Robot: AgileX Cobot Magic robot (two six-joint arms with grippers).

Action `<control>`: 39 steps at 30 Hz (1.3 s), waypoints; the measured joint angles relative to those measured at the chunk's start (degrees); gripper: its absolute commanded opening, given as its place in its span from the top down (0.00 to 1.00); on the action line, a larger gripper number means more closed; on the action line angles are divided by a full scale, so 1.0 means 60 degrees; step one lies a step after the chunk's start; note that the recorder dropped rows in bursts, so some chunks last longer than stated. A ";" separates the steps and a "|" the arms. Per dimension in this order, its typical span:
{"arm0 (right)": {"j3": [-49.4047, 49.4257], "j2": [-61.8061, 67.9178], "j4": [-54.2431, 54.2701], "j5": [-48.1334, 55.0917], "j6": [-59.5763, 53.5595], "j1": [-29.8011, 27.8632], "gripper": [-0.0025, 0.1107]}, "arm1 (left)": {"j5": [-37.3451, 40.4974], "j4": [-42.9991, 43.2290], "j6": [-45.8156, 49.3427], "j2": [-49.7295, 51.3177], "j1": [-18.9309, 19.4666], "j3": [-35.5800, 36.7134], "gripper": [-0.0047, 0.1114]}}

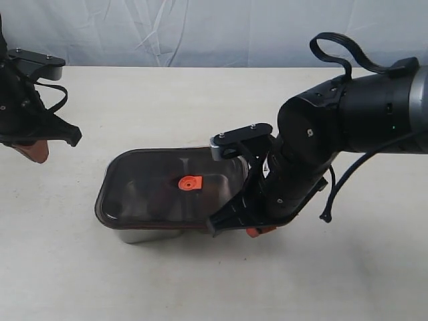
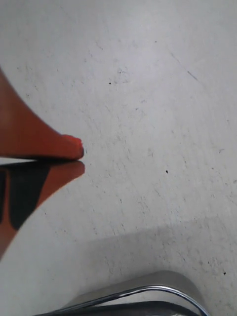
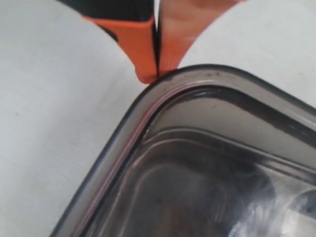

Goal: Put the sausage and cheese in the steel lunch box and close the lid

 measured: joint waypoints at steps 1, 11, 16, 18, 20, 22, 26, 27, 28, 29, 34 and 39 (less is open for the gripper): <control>0.0000 0.0000 -0.0038 -0.0100 0.0048 0.0000 0.98 | 0.0000 0.0000 0.0000 0.0000 0.0000 0.0000 0.96; 0.0000 0.0000 -0.0382 -0.0467 0.0170 0.0000 0.98 | 0.0000 0.0000 0.0000 0.0000 0.0000 0.0000 0.96; 0.0000 0.0000 -0.0703 -0.0589 0.0230 0.0000 0.98 | 0.0000 0.0000 0.0000 0.0000 0.0000 0.0000 0.96; 0.0000 0.0000 -0.0841 -0.0630 0.0310 0.0000 0.98 | 0.0000 0.0000 0.0000 0.0000 0.0000 0.0000 0.96; 0.0000 0.0000 -0.1053 -0.0695 0.0517 0.0000 0.98 | 0.0000 0.0000 0.0000 0.0000 0.0000 0.0000 0.96; 0.0000 0.0000 -0.1152 -0.0765 0.0652 0.0000 0.98 | 0.0000 0.0000 0.0000 0.0000 0.0000 0.0000 0.96; 0.0000 0.0000 -0.1287 -0.0796 0.0713 0.0000 0.98 | 0.0000 0.0000 0.0000 0.0000 0.0000 0.0000 0.96; 0.0000 0.0000 -0.1287 -0.0796 0.0733 0.0000 0.98 | 0.0000 0.0000 0.0000 0.0000 0.0000 0.0000 0.96; 0.0000 0.0000 -0.1356 -0.0720 0.0733 0.0000 0.98 | 0.0000 -0.0042 0.0000 0.0000 0.0000 0.0000 0.96; 0.0000 0.0000 -0.1420 -0.0637 0.0750 0.0000 0.98 | 0.0000 -0.0079 0.0039 0.0000 0.0000 0.0000 0.96; 0.0000 0.0000 -0.1921 0.0108 0.1064 0.0000 0.98 | -0.0079 -0.0952 0.0810 0.0000 0.0005 0.0000 0.96; 0.0000 -0.0599 -0.3871 0.0516 0.2858 0.0017 0.98 | -0.0425 -0.2996 0.2551 0.0000 0.0021 0.0000 0.96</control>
